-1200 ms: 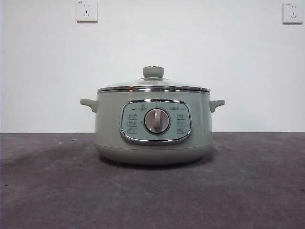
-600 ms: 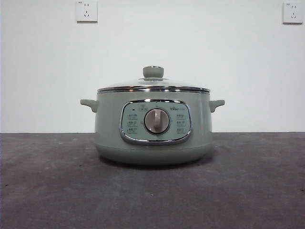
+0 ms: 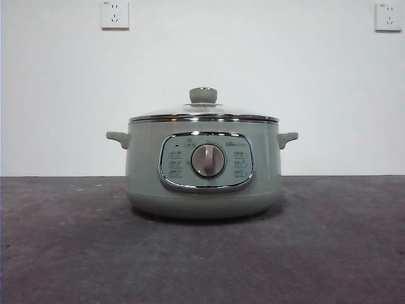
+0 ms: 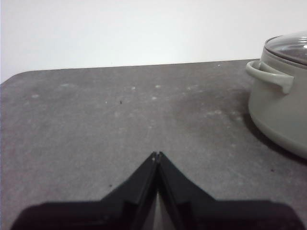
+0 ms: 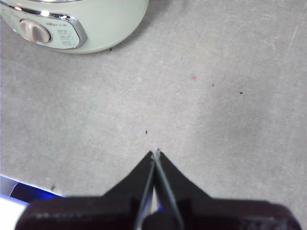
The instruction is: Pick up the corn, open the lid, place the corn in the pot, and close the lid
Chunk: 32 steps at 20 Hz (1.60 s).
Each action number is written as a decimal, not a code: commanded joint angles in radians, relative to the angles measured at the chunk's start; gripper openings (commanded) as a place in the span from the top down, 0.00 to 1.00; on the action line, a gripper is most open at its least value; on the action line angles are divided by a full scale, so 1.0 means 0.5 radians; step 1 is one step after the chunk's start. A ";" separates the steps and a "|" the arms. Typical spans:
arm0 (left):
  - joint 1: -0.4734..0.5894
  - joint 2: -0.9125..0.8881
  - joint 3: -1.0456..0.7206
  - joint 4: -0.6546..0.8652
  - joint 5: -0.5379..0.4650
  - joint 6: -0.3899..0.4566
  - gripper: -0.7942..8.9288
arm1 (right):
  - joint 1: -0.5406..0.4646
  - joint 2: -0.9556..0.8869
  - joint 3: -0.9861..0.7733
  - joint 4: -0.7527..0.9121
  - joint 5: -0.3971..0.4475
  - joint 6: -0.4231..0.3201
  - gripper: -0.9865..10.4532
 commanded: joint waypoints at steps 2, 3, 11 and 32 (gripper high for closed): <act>0.008 -0.023 -0.020 -0.066 0.011 -0.015 0.92 | 0.000 0.002 -0.020 0.008 0.000 0.021 0.92; 0.007 -0.023 -0.020 -0.066 0.012 -0.021 0.92 | 0.000 0.002 -0.020 0.009 0.000 0.021 0.92; 0.008 0.010 -0.020 -0.075 0.011 -0.021 0.92 | 0.000 0.002 -0.020 0.008 0.001 0.021 0.92; 0.009 0.014 -0.020 -0.075 0.011 -0.021 0.92 | -0.930 -1.003 -1.087 1.509 0.127 -0.616 0.91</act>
